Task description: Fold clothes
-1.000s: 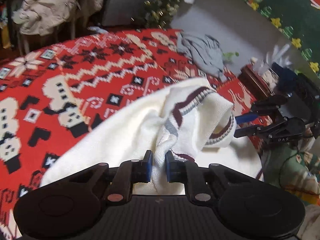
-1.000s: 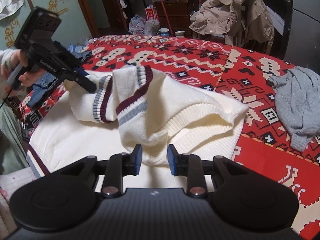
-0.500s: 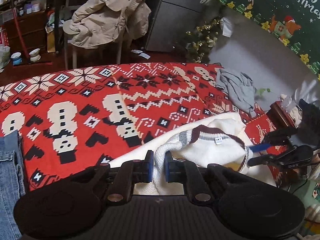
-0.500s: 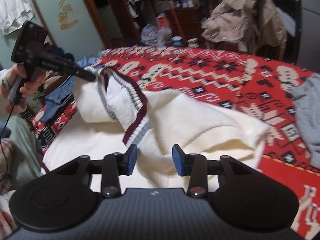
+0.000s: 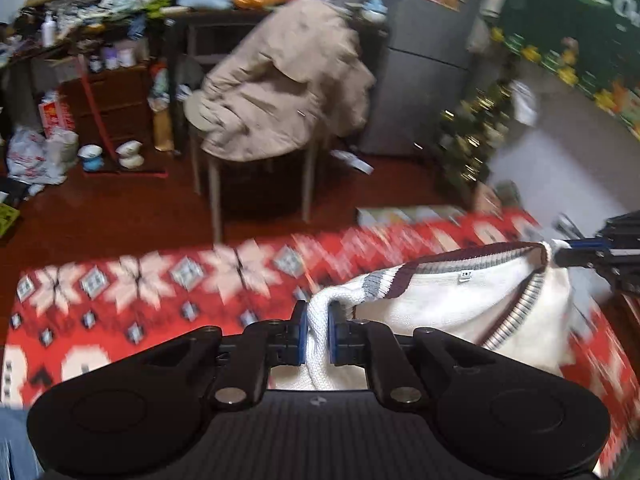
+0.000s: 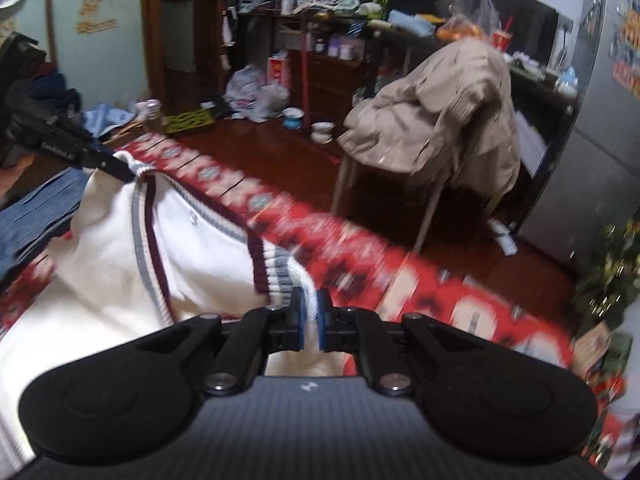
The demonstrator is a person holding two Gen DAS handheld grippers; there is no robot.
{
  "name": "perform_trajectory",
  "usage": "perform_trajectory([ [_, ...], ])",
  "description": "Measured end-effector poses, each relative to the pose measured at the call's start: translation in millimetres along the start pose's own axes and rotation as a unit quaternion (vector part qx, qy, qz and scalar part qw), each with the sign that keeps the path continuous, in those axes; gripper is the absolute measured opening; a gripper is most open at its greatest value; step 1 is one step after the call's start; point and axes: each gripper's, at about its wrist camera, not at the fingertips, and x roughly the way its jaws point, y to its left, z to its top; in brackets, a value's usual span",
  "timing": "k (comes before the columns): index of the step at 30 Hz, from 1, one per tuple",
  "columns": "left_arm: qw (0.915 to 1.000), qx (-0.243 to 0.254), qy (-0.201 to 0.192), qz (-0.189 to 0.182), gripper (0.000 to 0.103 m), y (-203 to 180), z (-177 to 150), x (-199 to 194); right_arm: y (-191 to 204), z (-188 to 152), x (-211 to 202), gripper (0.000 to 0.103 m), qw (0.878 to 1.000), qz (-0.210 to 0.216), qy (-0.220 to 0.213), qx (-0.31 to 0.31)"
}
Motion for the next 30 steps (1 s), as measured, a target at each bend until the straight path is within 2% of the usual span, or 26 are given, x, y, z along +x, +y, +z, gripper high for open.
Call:
perform_trajectory([
  [3,0.9997,0.004,-0.011,0.022,0.01,10,27,29,-14,34,39,0.006,0.999,-0.04,0.005,-0.036],
  [6,0.9997,-0.003,-0.002,0.025,0.01,25,45,60,-35,56,83,0.006,0.998,-0.05,0.02,-0.021],
  [8,0.9993,0.01,0.013,0.034,0.01,30,50,82,-48,63,111,0.006,0.998,-0.053,0.034,-0.014],
  [13,0.9968,0.037,0.051,0.05,0.01,36,51,130,-68,58,173,0.006,0.997,-0.055,0.059,0.001],
  [17,0.9966,0.0,0.074,0.035,0.011,53,44,153,-77,43,214,0.007,0.995,-0.05,0.08,0.023],
  [18,0.9965,-0.013,0.078,0.029,0.016,58,43,157,-80,39,223,0.007,0.995,-0.047,0.086,0.03],
  [19,0.9962,-0.027,0.079,0.025,0.024,62,42,157,-84,38,233,0.009,0.994,-0.044,0.09,0.038],
  [21,0.996,-0.045,0.075,0.019,0.031,68,41,151,-90,32,240,0.023,0.994,-0.039,0.081,0.061],
  [22,0.9962,-0.05,0.069,0.017,0.037,69,41,145,-97,30,240,0.036,0.994,-0.032,0.075,0.077],
  [25,0.9964,-0.066,0.053,0.01,0.05,73,41,124,-112,30,236,0.043,0.991,-0.01,0.059,0.116],
  [26,0.9963,-0.071,0.047,0.008,0.053,74,41,117,-116,30,234,0.051,0.991,-0.003,0.054,0.126],
  [27,0.9962,-0.076,0.042,0.005,0.062,75,41,110,-120,31,229,0.056,0.99,-0.006,0.046,0.132],
  [29,0.9958,-0.086,0.031,0.001,0.064,77,40,96,-127,33,218,0.069,0.989,-0.006,0.033,0.145],
  [30,0.9955,-0.091,0.026,-0.001,0.064,79,40,89,-130,34,211,0.072,0.988,-0.003,0.027,0.152],
])
